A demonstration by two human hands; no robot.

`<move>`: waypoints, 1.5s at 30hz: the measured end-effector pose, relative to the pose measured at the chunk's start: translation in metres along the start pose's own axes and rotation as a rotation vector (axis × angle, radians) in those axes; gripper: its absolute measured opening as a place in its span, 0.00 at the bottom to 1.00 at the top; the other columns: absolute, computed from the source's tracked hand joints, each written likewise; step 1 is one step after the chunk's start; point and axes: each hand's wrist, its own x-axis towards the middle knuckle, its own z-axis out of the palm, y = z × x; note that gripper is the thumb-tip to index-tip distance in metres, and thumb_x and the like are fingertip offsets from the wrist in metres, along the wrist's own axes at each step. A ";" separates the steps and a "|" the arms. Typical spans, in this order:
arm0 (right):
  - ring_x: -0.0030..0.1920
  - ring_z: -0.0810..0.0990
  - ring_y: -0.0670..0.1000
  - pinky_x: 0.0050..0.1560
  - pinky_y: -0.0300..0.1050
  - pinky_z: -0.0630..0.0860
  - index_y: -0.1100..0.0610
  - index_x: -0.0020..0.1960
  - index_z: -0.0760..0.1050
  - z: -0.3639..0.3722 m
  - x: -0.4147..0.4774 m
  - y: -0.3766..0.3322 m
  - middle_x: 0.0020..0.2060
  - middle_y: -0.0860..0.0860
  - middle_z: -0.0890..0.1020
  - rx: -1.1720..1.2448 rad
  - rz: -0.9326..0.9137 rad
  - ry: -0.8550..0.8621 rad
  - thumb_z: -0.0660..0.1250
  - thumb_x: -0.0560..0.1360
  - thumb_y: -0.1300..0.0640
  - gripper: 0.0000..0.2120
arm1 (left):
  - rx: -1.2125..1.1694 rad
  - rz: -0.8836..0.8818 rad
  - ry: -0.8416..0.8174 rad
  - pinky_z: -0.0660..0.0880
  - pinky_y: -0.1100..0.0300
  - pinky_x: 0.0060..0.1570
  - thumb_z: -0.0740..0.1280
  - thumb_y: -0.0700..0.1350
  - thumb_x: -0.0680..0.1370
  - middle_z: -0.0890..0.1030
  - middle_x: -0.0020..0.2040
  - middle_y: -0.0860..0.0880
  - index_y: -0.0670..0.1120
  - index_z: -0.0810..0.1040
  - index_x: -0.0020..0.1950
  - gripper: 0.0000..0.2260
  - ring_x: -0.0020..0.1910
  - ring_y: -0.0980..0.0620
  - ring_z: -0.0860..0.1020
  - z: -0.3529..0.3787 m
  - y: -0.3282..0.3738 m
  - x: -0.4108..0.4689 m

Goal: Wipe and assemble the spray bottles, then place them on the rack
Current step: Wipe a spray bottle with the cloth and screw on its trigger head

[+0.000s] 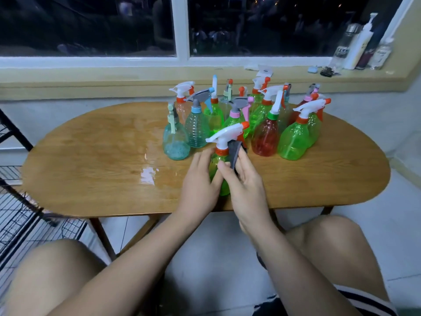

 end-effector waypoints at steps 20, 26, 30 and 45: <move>0.75 0.72 0.44 0.77 0.58 0.69 0.33 0.79 0.65 -0.036 0.042 0.033 0.74 0.34 0.73 -0.350 0.094 -0.284 0.62 0.80 0.32 0.28 | -0.056 0.055 0.040 0.70 0.68 0.60 0.69 0.51 0.83 0.78 0.60 0.53 0.51 0.77 0.75 0.20 0.62 0.56 0.78 -0.007 -0.013 0.018; 0.64 0.80 0.41 0.67 0.61 0.77 0.34 0.72 0.73 -0.042 0.060 0.030 0.62 0.34 0.82 -0.295 0.173 -0.435 0.71 0.78 0.38 0.23 | -0.086 0.023 -0.004 0.75 0.61 0.64 0.72 0.54 0.79 0.83 0.64 0.58 0.52 0.79 0.73 0.22 0.65 0.57 0.80 -0.018 -0.014 0.020; 0.77 0.72 0.45 0.77 0.54 0.67 0.43 0.78 0.70 -0.043 0.065 0.011 0.73 0.40 0.77 -0.212 0.048 -0.562 0.73 0.80 0.58 0.29 | -0.106 -0.016 -0.075 0.78 0.50 0.65 0.72 0.51 0.82 0.82 0.66 0.60 0.55 0.75 0.76 0.22 0.66 0.57 0.80 -0.023 -0.015 0.013; 0.74 0.74 0.41 0.77 0.58 0.68 0.31 0.75 0.69 -0.051 0.055 0.028 0.71 0.39 0.78 -0.268 0.209 -0.647 0.71 0.80 0.44 0.26 | 0.018 0.030 -0.016 0.72 0.66 0.58 0.80 0.61 0.72 0.73 0.56 0.52 0.59 0.80 0.70 0.28 0.61 0.52 0.76 -0.029 -0.014 0.002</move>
